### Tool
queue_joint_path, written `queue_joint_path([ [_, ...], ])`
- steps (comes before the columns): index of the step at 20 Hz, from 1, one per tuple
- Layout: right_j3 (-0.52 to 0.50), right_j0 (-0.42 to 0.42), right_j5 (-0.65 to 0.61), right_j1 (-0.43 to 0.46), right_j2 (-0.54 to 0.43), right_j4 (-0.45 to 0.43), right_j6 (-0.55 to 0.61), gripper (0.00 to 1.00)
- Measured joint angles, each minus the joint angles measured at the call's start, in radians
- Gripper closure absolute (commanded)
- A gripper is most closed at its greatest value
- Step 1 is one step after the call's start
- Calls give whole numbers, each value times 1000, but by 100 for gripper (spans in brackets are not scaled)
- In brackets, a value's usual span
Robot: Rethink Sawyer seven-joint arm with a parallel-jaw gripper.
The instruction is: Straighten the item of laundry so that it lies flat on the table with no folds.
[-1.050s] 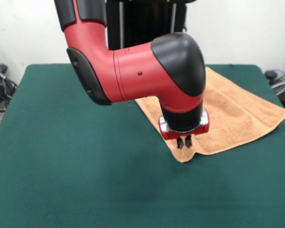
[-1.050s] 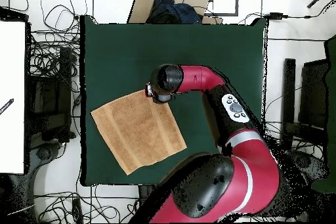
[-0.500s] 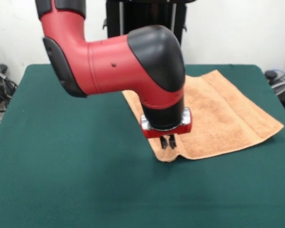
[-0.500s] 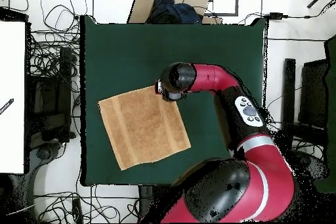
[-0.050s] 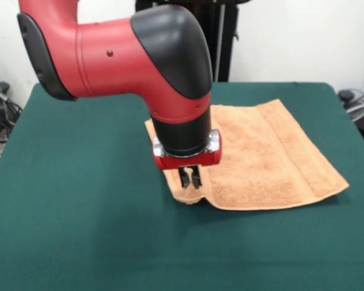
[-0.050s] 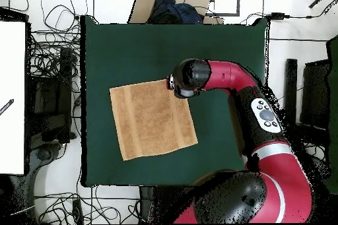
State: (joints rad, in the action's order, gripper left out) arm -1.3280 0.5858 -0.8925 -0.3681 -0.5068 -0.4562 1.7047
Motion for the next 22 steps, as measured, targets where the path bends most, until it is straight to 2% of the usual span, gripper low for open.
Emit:
queue_joint_path([
  [11,0,11,0,-5,0,0,0,100],
  [12,0,12,0,-4,0,0,0,0],
  [22,0,23,0,-5,0,-11,0,0],
])
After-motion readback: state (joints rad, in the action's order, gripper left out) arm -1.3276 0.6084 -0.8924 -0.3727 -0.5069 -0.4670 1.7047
